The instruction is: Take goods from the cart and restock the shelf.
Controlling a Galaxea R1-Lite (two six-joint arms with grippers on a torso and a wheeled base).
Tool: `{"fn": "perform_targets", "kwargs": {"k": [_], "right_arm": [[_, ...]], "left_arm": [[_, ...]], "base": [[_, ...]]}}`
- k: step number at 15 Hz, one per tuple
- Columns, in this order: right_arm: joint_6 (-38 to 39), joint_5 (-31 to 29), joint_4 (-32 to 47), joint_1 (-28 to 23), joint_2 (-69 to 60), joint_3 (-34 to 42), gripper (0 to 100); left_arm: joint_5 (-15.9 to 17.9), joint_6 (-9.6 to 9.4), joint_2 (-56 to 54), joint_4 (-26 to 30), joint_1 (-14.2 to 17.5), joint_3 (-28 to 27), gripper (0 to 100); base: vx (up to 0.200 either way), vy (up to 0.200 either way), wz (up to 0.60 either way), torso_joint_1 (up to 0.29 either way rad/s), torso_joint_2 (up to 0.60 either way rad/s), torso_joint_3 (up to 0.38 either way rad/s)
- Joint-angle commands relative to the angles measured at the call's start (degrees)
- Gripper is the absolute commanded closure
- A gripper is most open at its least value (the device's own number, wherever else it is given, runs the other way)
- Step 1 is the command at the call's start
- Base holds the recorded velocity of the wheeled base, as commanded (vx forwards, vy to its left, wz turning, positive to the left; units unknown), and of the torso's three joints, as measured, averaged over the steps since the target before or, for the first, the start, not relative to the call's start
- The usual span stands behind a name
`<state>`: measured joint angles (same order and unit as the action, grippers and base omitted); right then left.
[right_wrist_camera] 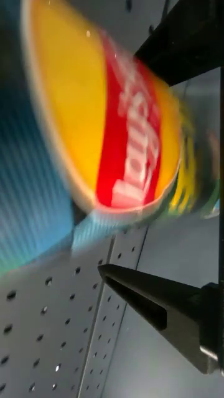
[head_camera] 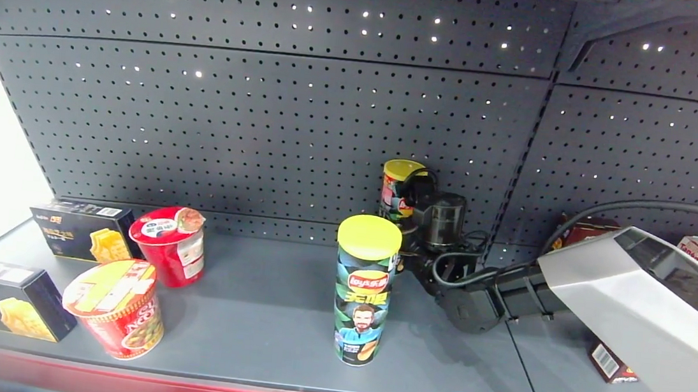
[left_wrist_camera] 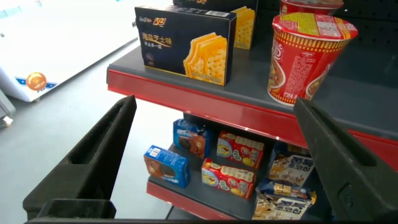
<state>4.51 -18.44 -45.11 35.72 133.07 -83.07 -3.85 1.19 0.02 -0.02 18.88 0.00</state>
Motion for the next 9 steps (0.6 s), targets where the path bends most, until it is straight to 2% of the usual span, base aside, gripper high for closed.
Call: {"fn": "perform_targets", "kwargs": {"k": [1, 9], "right_arm": [[-0.03, -0.01, -0.07, 0.14, -2.47, 1.94, 0], [0.06, 0.78, -2.18, 0.4, -14.33, 19.79, 0]], "left_arm": [[-0.01, 0.04, -0.02, 0.02, 0.01, 0.0, 0], [-0.01, 0.04, -0.02, 0.02, 0.01, 0.0, 0]], "base": [[0.0, 0.0, 0.0, 0.0, 0.0, 0.0], [0.0, 0.0, 0.0, 0.0, 0.0, 0.0]]}}
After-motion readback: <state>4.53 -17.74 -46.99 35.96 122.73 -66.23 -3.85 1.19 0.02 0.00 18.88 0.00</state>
